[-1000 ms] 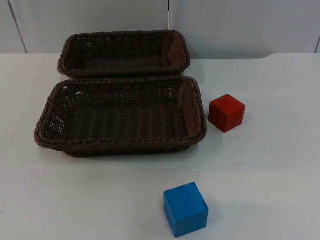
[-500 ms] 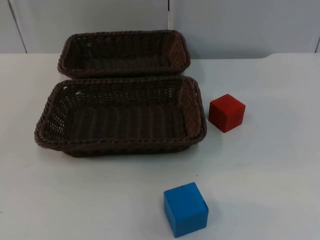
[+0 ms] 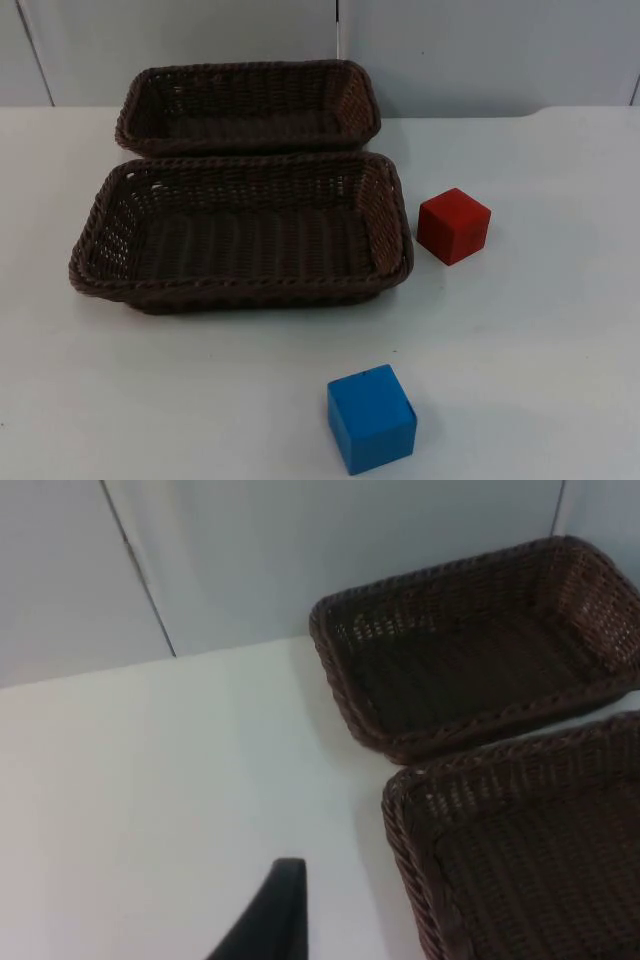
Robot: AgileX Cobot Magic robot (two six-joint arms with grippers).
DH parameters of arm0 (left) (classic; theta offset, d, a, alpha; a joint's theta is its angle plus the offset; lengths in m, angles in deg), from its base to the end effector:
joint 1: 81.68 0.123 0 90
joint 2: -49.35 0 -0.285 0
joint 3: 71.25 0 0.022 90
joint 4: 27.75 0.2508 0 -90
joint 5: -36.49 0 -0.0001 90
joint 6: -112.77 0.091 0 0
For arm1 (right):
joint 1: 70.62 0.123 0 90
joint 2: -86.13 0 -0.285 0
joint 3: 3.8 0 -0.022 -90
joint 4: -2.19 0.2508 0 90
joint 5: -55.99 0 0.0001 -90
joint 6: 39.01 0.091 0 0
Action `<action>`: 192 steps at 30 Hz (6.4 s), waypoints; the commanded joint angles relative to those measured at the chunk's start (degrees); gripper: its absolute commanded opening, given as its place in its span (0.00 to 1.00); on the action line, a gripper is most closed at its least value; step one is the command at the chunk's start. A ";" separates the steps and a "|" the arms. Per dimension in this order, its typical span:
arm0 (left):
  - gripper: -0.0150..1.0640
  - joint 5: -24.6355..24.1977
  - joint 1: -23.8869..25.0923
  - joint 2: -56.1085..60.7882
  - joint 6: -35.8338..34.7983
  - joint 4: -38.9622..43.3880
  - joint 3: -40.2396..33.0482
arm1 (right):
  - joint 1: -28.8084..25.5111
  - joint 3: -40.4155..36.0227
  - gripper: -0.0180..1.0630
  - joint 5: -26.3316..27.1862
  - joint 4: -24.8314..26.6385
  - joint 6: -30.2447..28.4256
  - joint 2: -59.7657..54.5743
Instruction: Pick up one cube with the left hand and place it into the upper basket. Pick up one cube with the right hand and place it into the lower basket.
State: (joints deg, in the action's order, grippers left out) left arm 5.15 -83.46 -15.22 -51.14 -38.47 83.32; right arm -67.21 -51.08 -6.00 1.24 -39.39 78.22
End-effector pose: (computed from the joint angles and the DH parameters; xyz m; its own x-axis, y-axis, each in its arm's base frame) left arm 0.2057 -0.0152 0.3558 -0.4958 0.1351 -0.8579 0.1748 0.9831 0.0539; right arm -0.0079 -0.0018 0.2818 -0.4552 -0.0416 -0.8894 -0.0530 0.9984 -0.0195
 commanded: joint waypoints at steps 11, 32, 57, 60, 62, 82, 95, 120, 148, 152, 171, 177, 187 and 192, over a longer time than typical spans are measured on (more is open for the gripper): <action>0.96 1.72 -8.71 -6.86 1.43 -0.80 5.54 | 0.00 -0.37 0.99 0.14 -0.38 -0.07 0.12; 0.96 2.12 -23.49 -23.76 2.07 -0.46 14.95 | 0.00 -0.37 0.99 0.14 -0.38 -0.07 0.12; 0.96 2.88 -32.94 -45.91 5.49 -0.88 27.98 | 0.00 -0.37 0.99 0.14 -0.52 0.38 0.12; 0.96 4.24 -34.56 -48.57 5.86 -0.88 30.13 | 0.00 -0.37 0.99 0.14 -0.52 0.38 0.12; 0.96 4.89 -35.61 -50.80 5.96 -0.88 31.98 | 0.00 -0.37 0.99 0.14 -0.52 0.38 0.12; 0.96 5.25 -37.66 -68.11 6.11 -1.00 46.95 | 0.00 -0.37 0.99 0.14 -0.52 0.38 0.12; 0.96 9.87 -40.20 -73.08 11.12 0.90 47.47 | 0.00 -0.37 0.99 0.14 -0.52 0.38 0.12; 0.96 9.16 -38.70 -85.00 10.74 5.78 56.67 | 0.00 -0.37 0.99 0.14 -0.64 0.38 0.12; 0.79 9.33 -38.15 -87.31 10.01 9.85 56.67 | 0.00 -0.37 0.99 0.14 -0.64 0.38 0.12; 0.52 9.33 -38.15 -87.31 10.01 10.11 56.67 | 0.00 -0.37 0.99 0.14 -0.64 0.38 0.12; 0.01 2.09 -38.15 -72.28 5.25 9.59 56.67 | 0.00 -0.37 0.99 0.14 -0.64 0.38 0.12; 0.01 0.30 -38.15 -68.22 1.35 9.36 56.67 | 0.00 -0.37 0.99 0.14 -0.64 0.38 0.12; 0.01 -3.73 -38.15 -64.92 1.37 6.46 56.67 | 0.00 -0.37 0.99 0.14 -0.64 0.38 0.12; 0.01 -4.30 -38.15 -64.25 1.37 6.34 56.67 | 0.00 -0.37 0.99 0.14 -0.64 0.38 0.12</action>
State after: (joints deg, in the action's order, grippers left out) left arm 1.03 -121.52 -80.52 -49.25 -31.32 139.60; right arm -67.21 -51.08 -6.00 1.10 -39.01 78.22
